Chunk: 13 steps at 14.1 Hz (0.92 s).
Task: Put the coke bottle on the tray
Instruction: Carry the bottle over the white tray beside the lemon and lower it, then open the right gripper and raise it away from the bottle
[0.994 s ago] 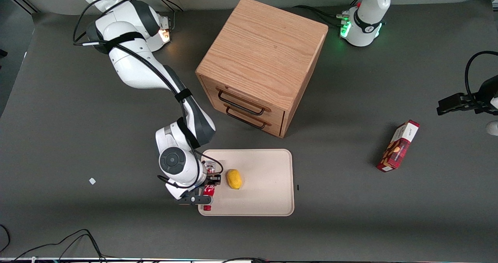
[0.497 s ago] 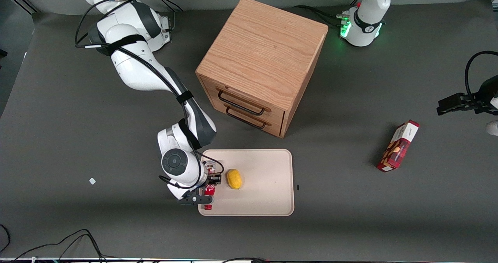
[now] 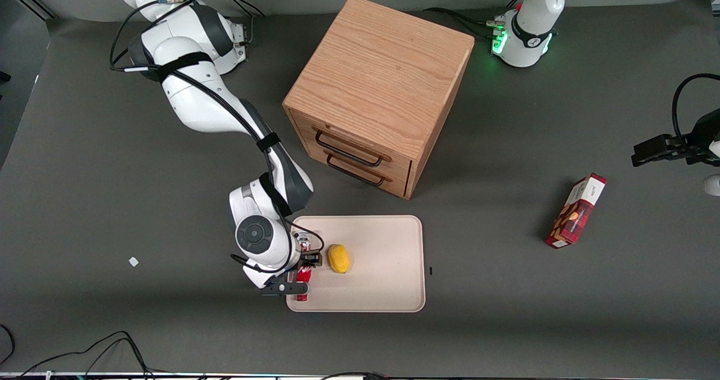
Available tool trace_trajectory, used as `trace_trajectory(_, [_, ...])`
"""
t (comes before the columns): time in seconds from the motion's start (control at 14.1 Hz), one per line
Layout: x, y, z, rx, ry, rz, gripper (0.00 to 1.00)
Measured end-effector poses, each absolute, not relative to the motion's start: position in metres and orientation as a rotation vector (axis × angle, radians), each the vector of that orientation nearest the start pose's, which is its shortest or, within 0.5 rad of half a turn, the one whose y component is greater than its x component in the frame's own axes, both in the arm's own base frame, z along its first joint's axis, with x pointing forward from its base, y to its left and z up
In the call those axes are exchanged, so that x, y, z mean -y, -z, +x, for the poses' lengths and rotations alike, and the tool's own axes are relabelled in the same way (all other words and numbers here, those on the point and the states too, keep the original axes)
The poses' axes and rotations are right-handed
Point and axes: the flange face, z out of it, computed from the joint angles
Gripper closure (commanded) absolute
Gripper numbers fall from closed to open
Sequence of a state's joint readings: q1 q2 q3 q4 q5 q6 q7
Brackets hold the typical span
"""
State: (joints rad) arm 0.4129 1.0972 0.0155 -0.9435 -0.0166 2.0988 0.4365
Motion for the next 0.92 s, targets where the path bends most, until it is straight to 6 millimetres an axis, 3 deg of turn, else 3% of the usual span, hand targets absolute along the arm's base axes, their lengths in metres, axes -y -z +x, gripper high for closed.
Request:
trace_trajectory(0.71, [-0.324,-0.202,0.724,-0.013,0.087,-3.119,0.0])
trace_trajectory(0.92, [-0.322,-0.213,0.727,-0.018,0.111,-3.116,0.0])
